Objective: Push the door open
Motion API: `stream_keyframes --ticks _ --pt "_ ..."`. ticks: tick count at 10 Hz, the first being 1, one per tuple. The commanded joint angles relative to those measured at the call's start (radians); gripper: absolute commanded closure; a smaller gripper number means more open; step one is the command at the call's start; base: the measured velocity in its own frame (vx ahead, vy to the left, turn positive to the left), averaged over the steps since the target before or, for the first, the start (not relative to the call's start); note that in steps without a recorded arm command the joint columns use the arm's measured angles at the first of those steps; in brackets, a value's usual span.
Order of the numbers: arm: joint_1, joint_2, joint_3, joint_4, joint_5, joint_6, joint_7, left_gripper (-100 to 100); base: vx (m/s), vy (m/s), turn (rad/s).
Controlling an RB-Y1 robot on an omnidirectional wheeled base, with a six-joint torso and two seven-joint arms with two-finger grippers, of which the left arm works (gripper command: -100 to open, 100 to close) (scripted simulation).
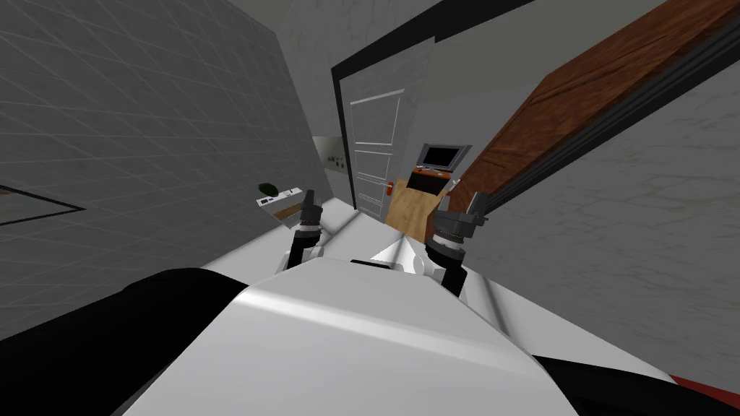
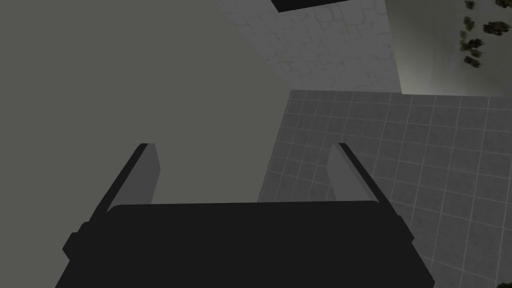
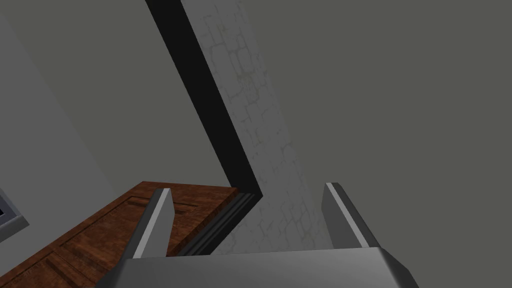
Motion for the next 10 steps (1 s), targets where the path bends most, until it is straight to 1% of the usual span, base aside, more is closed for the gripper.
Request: stream_keyframes --ticks 1,3,4,10 --pt "-0.016 0.006 -0.008 0.03 0.002 0.005 0.005 -100 0.114 -0.006 -0.057" --pt "-0.039 0.013 -0.018 0.072 0.006 0.012 0.013 -100 0.194 -0.011 -0.068" --pt "-0.046 0.015 -0.022 0.085 0.006 0.014 0.015 -100 0.178 0.009 -0.058" --pt "-0.098 0.028 -0.046 0.181 0.014 0.03 0.033 -100 0.091 -0.01 -0.047"
